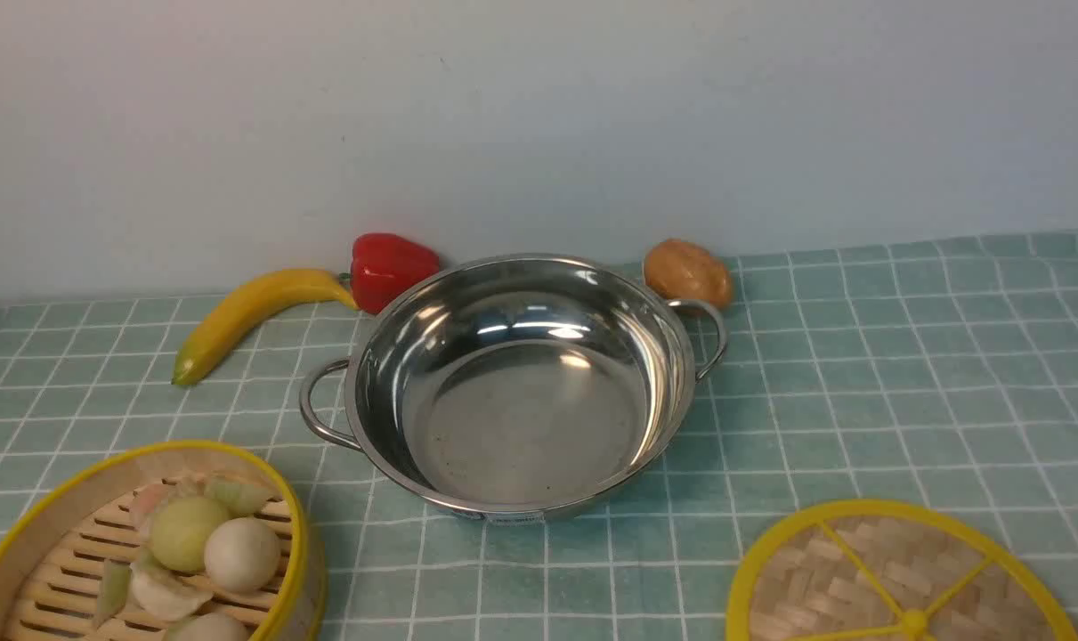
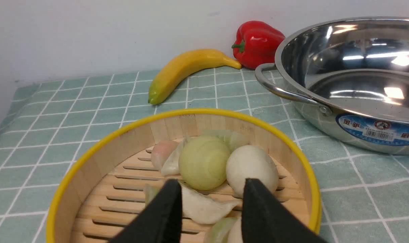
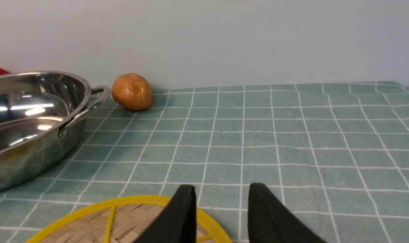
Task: Place the steamer in the pot on the blue tablecloth, and put the lid on the steamer.
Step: 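Grasp the rim of the steamer basket holding the buns with the left gripper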
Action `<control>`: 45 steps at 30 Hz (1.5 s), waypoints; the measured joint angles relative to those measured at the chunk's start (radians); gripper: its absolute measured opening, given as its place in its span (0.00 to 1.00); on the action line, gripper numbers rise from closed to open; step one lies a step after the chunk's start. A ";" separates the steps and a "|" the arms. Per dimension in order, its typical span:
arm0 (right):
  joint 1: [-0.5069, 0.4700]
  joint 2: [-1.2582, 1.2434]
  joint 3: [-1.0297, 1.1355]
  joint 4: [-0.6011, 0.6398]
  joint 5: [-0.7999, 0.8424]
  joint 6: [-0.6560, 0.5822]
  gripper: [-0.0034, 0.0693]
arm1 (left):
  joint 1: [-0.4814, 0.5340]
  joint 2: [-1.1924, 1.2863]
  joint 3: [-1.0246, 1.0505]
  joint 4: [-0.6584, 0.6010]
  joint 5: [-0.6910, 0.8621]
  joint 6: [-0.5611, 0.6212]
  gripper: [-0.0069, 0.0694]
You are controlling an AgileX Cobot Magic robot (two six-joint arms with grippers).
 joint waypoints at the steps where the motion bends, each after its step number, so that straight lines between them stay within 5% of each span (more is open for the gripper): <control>1: 0.000 0.000 0.000 0.000 0.000 0.000 0.38 | 0.000 0.000 0.000 0.000 0.000 0.000 0.41; 30: 0.000 0.000 0.000 0.000 0.000 0.000 0.38 | 0.000 0.000 0.000 -0.002 -0.002 0.000 0.41; 38: 0.000 0.000 0.000 0.000 0.000 0.000 0.38 | 0.000 0.000 0.000 -0.357 -0.187 -0.139 0.41; 45: 0.000 0.000 0.000 0.000 0.000 0.000 0.38 | 0.000 0.000 -0.038 -0.516 -0.237 -0.144 0.41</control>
